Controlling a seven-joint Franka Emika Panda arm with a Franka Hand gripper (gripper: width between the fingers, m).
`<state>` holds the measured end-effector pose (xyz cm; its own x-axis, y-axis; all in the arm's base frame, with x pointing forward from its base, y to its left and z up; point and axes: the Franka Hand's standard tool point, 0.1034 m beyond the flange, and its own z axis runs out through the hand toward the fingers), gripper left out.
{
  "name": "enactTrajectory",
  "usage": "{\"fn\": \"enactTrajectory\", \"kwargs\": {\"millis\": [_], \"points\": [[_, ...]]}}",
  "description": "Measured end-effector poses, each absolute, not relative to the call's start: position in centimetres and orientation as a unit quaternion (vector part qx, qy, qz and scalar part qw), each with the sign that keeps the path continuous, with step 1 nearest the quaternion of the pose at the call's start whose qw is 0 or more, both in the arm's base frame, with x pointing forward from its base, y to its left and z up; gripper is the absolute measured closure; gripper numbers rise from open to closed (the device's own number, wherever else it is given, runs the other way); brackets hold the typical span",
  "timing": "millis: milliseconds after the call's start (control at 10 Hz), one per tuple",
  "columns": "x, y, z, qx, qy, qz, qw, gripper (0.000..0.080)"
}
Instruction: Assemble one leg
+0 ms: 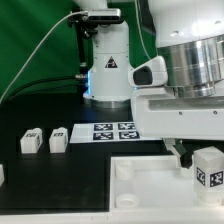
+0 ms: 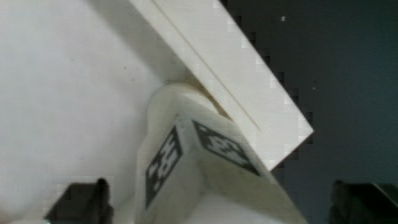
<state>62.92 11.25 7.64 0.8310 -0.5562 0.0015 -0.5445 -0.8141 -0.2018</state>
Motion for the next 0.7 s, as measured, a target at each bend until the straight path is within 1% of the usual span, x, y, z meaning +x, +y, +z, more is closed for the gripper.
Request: {"fn": "enactTrajectory", "kwargs": {"millis": [200,300,400,600,700], "points": [[62.94,11.17,7.64,-0.977,0.186,-0.040,0.092,0.0152],[62.83,11.08,7.77,-0.994,0.071,-0.038,0.075,0.0152],[62.96,10.93,7.71,-0.997,-0.016,-0.038,0.066,0.0150],[62.95,10.91,7.45,-0.995,-0.064,-0.039,0.064,0.0150],[62.94,10.96,7.45,-0.996,-0.038,-0.038,0.066,0.0242]]}}
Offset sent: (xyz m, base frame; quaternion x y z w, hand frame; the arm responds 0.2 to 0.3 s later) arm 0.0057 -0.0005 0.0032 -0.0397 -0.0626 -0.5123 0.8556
